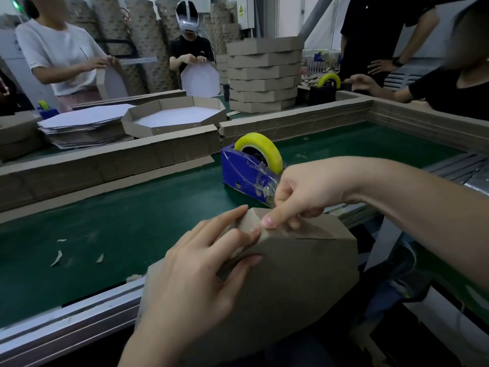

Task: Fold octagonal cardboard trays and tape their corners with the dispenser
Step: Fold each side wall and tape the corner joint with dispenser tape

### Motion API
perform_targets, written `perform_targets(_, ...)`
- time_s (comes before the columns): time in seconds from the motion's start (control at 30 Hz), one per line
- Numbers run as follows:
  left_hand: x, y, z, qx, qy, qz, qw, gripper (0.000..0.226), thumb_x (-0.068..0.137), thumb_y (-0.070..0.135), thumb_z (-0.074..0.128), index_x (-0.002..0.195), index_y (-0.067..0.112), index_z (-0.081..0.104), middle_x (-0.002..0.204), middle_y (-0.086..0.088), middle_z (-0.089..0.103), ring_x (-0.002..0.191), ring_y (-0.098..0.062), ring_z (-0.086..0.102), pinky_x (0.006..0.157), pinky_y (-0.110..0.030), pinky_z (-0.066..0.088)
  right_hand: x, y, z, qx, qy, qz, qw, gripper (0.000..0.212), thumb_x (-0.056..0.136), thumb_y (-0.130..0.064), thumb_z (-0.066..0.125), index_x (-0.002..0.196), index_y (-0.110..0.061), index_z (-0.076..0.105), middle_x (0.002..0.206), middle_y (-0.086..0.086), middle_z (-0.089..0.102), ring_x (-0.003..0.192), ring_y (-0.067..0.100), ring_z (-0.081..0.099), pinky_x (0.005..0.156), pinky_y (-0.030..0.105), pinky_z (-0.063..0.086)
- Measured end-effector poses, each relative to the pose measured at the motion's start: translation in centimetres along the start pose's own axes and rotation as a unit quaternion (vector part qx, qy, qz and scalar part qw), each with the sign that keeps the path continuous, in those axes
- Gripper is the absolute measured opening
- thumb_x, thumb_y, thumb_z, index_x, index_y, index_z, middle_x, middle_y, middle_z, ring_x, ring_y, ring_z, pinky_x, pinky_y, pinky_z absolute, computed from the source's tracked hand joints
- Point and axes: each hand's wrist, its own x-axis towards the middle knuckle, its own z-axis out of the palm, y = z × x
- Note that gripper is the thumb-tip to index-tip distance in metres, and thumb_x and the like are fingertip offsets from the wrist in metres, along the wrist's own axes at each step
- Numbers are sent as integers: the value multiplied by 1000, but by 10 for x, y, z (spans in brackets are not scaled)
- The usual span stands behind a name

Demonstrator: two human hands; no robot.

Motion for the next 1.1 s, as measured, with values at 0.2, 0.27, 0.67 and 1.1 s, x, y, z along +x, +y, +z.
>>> perform_targets(0.2,0,-1,2,6,10,19,1000,21,88,39,59,105,27,64,136,4,58,115,-18,62,82,-41,54,0,26,-3,-63,16,43,997,65,40,-84,58,55,-21,57,54,-6,53,49,10,44,52,19,38)
perform_targets(0.27,1,-2,3,13,20,27,999,19,88,36,59,103,25,64,137,1,58,117,-19,61,83,-42,55,-5,39,-15,-48,58,30,997,56,43,-78,63,54,-23,59,49,-12,51,44,2,41,47,13,35)
perform_targets(0.67,0,-2,1,19,40,28,999,11,87,35,59,96,28,58,138,4,57,122,-13,58,83,-39,56,55,103,-21,263,252,118,924,24,87,-46,64,87,-24,74,96,5,59,68,16,36,57,26,31)
perform_targets(1.1,2,-2,2,9,43,14,999,13,86,41,59,95,32,58,137,9,57,117,-12,61,84,-40,56,47,89,-36,463,262,77,843,9,90,-11,63,82,-7,63,80,2,59,51,5,37,64,29,50)
